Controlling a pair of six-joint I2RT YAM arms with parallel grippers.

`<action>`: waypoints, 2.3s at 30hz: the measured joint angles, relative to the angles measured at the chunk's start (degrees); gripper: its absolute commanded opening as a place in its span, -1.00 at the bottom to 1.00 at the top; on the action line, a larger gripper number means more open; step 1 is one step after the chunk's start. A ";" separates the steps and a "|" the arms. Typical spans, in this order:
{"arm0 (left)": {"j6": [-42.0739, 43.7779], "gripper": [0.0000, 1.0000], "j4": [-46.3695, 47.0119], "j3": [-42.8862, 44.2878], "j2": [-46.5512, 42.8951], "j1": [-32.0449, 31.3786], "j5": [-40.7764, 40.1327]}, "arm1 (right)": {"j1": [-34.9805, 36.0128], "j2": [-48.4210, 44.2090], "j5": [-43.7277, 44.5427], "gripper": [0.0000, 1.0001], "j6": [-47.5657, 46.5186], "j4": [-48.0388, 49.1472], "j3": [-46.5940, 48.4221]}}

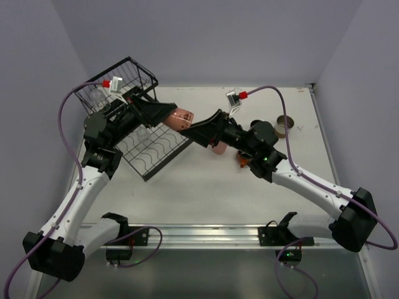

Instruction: Unload the cups from the dish rack

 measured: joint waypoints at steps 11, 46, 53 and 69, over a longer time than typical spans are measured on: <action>-2.05 -0.10 3.41 -3.96 0.15 -3.28 -0.09 | 0.33 1.57 0.33 -0.60 -0.98 0.00 0.09; 40.61 1.00 -36.33 -5.53 -27.02 -4.17 -16.57 | -14.27 -26.71 29.24 -1.00 -25.51 -68.89 1.40; 43.08 1.00 -36.11 -12.02 -31.67 -6.21 -22.84 | -27.15 -13.79 35.87 -1.00 -27.56 -71.60 -0.63; 44.81 1.00 -36.98 -13.51 -32.04 -10.86 -29.94 | -42.56 14.80 31.30 -1.00 -31.54 -64.81 4.66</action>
